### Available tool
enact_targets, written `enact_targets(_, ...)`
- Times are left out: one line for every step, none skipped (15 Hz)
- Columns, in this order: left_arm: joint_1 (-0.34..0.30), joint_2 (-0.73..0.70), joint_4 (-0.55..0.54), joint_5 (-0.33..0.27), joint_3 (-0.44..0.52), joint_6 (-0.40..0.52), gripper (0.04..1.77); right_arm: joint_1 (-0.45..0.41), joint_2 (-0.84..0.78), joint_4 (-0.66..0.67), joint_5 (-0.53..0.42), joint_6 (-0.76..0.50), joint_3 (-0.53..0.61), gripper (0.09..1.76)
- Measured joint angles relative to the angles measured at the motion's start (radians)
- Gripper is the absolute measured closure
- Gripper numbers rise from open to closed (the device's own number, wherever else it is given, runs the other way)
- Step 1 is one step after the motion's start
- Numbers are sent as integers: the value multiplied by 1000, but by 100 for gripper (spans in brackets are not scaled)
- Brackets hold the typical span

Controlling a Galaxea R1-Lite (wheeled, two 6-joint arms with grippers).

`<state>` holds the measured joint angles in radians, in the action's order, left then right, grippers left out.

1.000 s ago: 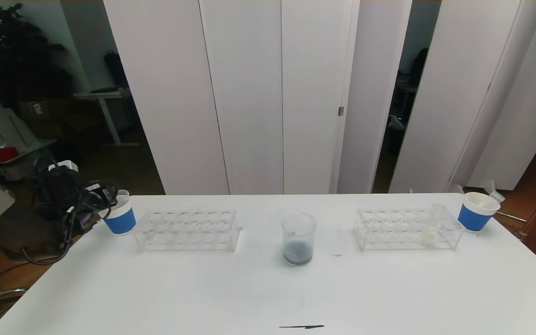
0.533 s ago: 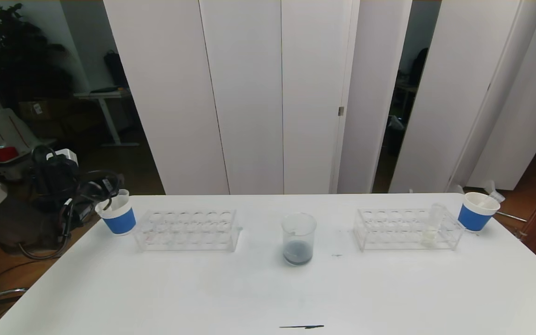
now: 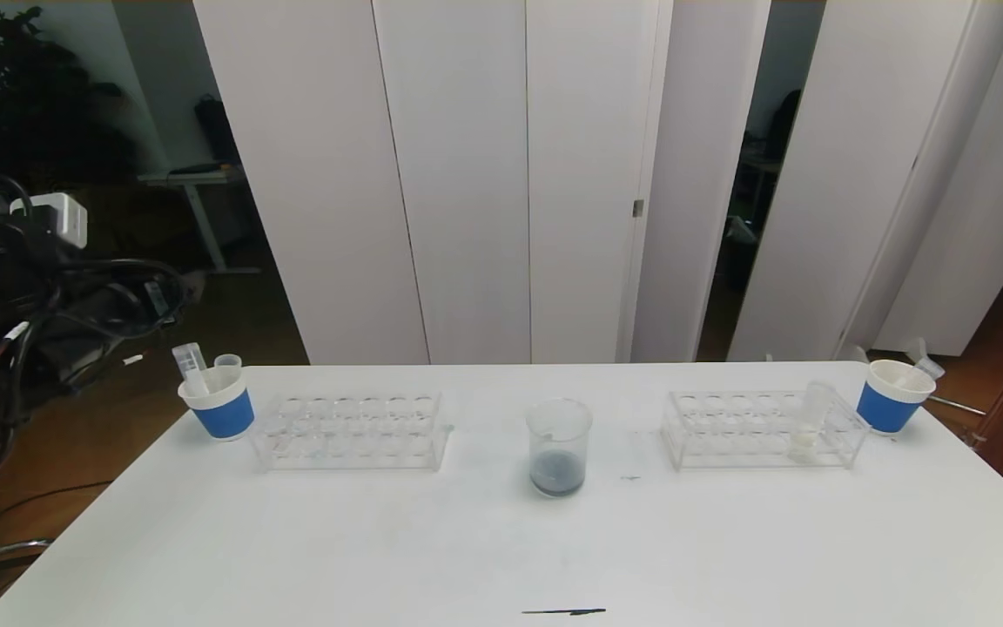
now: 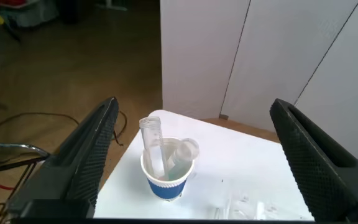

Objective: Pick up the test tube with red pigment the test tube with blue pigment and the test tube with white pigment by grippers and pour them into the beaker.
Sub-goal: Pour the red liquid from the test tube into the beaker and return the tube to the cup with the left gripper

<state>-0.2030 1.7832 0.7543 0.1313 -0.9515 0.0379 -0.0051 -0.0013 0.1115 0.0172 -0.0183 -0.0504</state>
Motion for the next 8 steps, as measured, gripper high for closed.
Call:
enact_targets(8, -86, -21, -3, 51, -45, 7, 0, 0, 0, 0, 0, 0, 10)
enact_targets(14, -172, -50, -8, 98, -83, 7, 0, 0, 0, 0, 0, 0, 10)
enact_targets(19, -263, -88, -20, 147, -111, 7, 0, 0, 0, -1, 0, 0, 10)
enact_targets(22, -357, -133, -39, 193, -130, 7, 0, 0, 0, 0, 0, 0, 10)
enact_targets(26, -461, -193, -57, 237, -146, 7, 0, 0, 0, -1, 0, 0, 10)
enact_targets(31, -557, -253, -70, 270, -157, 7, 0, 0, 0, 0, 1, 0, 10)
enact_targets(41, -652, -317, -77, 296, -165, 7, 0, 0, 0, -1, 0, 0, 10)
enact_targets(62, -746, -381, -79, 317, -170, 7, 0, 0, 0, -1, 0, 0, 10)
